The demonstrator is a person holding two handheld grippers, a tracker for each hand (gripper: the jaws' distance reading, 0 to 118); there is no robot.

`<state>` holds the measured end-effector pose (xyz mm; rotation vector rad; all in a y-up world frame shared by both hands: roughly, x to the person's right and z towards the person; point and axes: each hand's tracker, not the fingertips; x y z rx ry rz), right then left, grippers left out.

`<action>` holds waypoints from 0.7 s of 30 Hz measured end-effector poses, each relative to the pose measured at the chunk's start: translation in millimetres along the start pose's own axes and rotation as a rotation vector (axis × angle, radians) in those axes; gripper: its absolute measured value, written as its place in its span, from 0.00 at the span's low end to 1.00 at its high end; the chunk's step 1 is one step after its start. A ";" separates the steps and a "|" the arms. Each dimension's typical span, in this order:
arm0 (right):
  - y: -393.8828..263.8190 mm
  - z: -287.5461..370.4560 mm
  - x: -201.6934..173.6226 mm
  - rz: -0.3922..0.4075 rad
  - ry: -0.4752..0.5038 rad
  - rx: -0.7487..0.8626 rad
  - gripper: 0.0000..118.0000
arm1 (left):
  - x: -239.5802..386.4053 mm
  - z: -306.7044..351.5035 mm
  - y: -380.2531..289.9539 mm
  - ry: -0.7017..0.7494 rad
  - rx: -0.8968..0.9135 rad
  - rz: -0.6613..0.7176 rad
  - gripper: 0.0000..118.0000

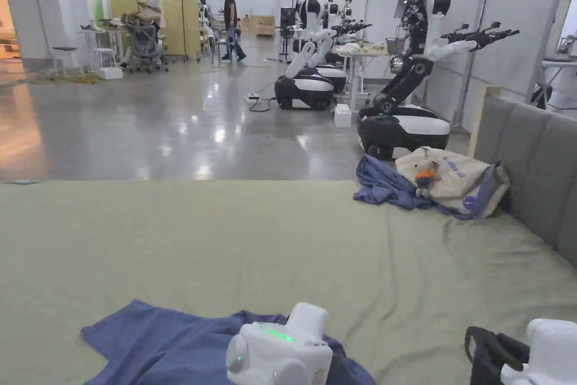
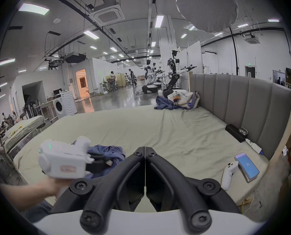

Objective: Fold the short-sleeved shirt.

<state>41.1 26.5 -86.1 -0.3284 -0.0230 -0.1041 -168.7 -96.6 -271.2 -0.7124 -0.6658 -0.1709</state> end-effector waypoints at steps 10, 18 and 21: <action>1.1 9.7 15.3 0.009 -0.041 0.064 0.02 | -15.8 155.4 -5.5 0.099 0.423 0.137 1.00; -0.4 26.3 -6.0 0.024 -0.048 0.139 0.03 | -55.7 357.8 -64.7 0.478 0.637 0.253 0.00; -4.8 22.5 -14.3 -0.002 -0.028 0.117 0.03 | -88.0 370.0 -91.9 0.514 0.481 0.297 0.00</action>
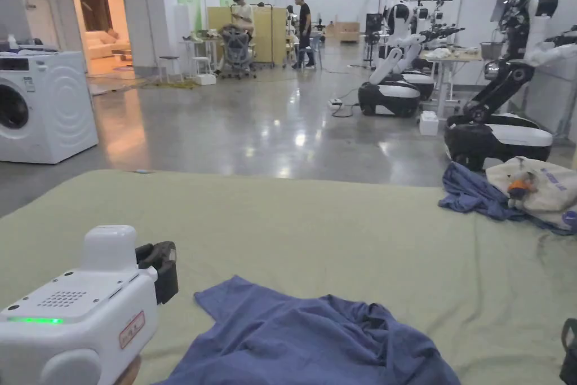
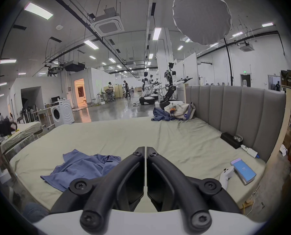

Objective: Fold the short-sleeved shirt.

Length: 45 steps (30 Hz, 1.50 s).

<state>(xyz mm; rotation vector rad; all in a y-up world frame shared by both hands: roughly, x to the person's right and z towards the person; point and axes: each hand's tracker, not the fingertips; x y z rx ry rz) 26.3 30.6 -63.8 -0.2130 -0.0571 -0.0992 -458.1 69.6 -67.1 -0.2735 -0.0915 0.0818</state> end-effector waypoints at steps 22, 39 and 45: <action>-44.1 -103.6 -0.1 0.066 -0.035 -0.243 0.03 | -91.3 -418.7 -96.8 0.052 -0.845 -0.063 0.79; -22.7 -321.6 -90.8 0.253 0.285 -0.652 1.00 | -79.9 -280.7 -18.3 -0.128 -0.530 0.016 0.01; -94.1 -385.9 -137.4 0.434 0.282 -0.881 0.14 | -90.7 -268.5 -19.5 -0.131 -0.487 0.024 0.01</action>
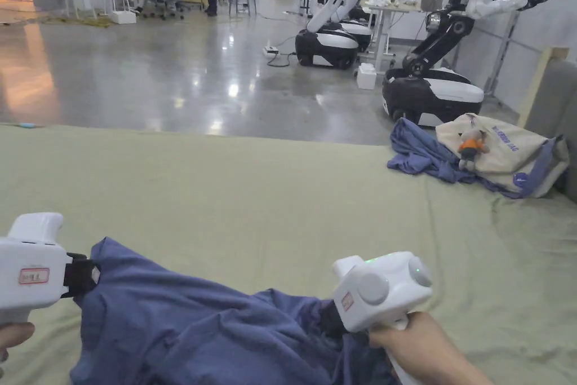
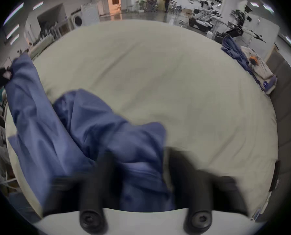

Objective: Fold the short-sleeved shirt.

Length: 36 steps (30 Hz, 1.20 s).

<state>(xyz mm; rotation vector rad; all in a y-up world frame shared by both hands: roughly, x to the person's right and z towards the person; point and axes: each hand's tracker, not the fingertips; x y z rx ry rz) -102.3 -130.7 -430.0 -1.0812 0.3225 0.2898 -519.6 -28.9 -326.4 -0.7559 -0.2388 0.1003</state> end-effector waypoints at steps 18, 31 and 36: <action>-19.5 350.4 117.5 -0.504 0.238 0.821 0.09 | 22.3 210.5 126.0 -0.061 0.402 -0.020 0.01; 85.0 446.9 195.4 -0.547 0.171 0.961 0.09 | 21.1 187.0 272.0 0.004 0.529 0.007 0.02; 87.2 432.2 201.5 -0.465 0.133 0.969 0.09 | 27.9 156.3 269.4 -0.044 0.542 -0.048 0.02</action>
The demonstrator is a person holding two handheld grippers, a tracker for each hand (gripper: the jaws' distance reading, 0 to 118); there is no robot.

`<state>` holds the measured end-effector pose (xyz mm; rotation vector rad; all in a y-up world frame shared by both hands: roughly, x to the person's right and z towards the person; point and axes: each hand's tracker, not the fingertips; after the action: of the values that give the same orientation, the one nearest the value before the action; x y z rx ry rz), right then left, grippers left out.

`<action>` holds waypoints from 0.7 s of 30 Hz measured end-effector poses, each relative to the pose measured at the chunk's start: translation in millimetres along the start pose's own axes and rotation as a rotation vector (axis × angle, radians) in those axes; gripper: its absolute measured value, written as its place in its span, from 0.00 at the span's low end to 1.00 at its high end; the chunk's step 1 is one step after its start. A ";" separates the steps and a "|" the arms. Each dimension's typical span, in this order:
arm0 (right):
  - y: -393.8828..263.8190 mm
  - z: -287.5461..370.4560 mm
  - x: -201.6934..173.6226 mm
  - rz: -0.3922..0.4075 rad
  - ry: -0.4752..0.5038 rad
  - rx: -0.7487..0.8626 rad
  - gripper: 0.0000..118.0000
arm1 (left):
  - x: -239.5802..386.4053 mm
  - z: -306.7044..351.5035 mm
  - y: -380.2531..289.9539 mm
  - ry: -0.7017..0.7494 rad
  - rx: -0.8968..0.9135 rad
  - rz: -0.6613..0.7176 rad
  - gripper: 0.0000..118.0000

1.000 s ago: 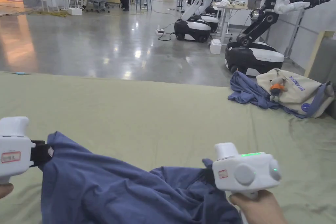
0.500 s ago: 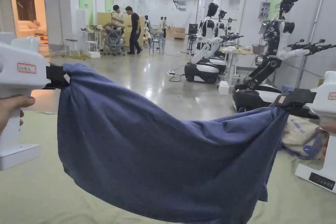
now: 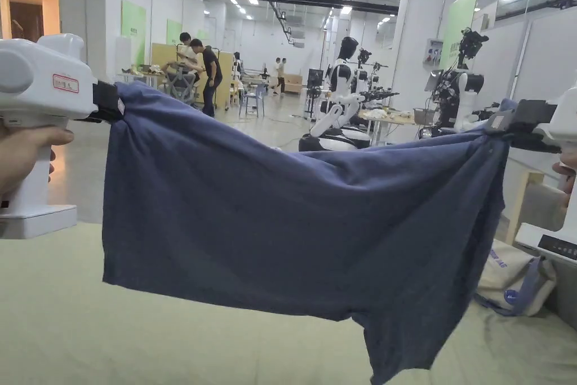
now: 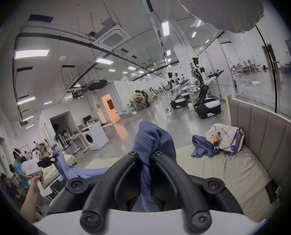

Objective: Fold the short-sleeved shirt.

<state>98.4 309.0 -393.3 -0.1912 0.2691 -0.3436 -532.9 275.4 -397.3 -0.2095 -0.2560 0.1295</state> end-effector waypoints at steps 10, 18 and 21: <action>-171.1 28.4 57.5 0.049 -0.011 -0.246 0.09 | 0.6 5.7 -185.6 -0.055 -0.249 0.018 0.02; -353.7 139.5 93.4 -0.061 -0.030 -0.444 0.09 | 9.5 86.4 -354.1 -0.079 -0.464 -0.002 0.02; -412.0 182.3 96.8 0.007 -0.097 -0.507 0.09 | 7.3 111.8 -399.5 -0.049 -0.516 0.067 0.02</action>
<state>113.4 -80.9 -148.2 -0.7041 0.2573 -0.2531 -515.4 -89.9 -201.4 -0.7286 -0.3284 0.1329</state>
